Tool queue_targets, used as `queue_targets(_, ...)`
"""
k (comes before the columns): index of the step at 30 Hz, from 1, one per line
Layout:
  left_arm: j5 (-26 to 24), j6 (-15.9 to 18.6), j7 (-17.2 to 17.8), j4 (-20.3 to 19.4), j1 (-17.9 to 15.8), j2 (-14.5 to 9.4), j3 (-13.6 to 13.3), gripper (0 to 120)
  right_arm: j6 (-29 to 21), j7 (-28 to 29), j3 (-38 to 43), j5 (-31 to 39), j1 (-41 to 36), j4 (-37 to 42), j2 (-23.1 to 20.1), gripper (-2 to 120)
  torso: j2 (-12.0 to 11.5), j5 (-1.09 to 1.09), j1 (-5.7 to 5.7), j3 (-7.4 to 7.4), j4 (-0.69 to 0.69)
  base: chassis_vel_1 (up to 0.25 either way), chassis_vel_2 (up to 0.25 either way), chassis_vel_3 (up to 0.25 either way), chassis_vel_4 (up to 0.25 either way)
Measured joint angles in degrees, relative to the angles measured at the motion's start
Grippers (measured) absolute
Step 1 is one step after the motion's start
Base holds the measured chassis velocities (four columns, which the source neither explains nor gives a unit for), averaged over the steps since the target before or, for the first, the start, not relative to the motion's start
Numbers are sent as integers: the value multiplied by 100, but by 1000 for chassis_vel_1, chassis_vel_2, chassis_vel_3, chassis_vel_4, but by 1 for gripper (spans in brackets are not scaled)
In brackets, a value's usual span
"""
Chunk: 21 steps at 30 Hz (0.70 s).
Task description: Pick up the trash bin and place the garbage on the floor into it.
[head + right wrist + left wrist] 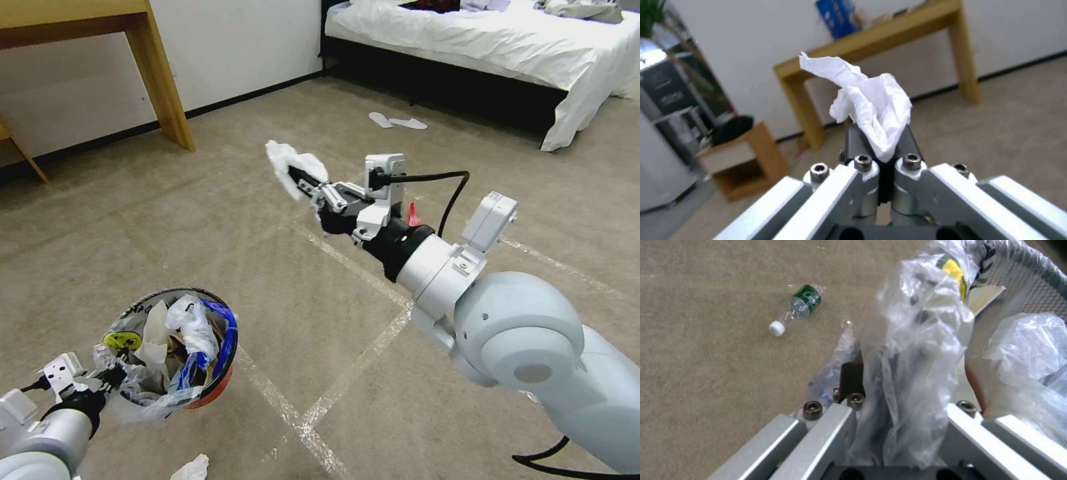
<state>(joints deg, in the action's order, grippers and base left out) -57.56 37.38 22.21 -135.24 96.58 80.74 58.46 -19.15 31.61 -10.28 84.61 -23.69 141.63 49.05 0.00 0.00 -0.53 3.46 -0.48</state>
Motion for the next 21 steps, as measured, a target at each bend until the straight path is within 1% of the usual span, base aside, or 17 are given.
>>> queue_targets(4,10,3,0,-15,4,7,0,2,-118,140,-231,182,226,57,12,0,0,0,0,0,0,0,0,0,0)
queue_targets(6,23,8,0,-33,-6,23,-3,2,-327,494,-719,471,708,31,173,0,0,-1,0,0,0,0,0,0,0)
queue_targets(7,23,8,0,-33,-6,23,-3,2,-327,494,-719,471,708,31,173,0,0,-1,0,0,0,0,0,0,0)
queue_targets(10,33,9,2,-47,1,53,0,2,-570,986,-1272,764,1125,-185,544,0,0,-1,0,0,1,0,0,0,0)
queue_targets(13,34,10,1,-56,12,60,11,2,-622,1054,-1407,780,1193,-268,629,0,0,-1,0,1,1,0,0,0,0)
queue_targets(16,35,10,7,-65,5,62,50,2,-794,1297,-1922,818,1418,-652,1036,0,-1,-1,0,1,1,0,0,0,0)
queue_targets(17,35,10,7,-65,5,62,50,2,-794,1297,-1922,818,1418,-652,1036,0,-1,-1,0,1,1,0,0,0,0)
queue_targets(19,31,10,9,-64,-5,57,64,2,-897,1440,-2154,909,1498,-775,1265,0,0,-1,0,1,1,0,0,0,0)
queue_targets(21,29,10,11,-62,-8,51,71,2,-927,1485,-2244,932,1521,-811,1338,0,0,-1,0,1,1,0,0,0,0)
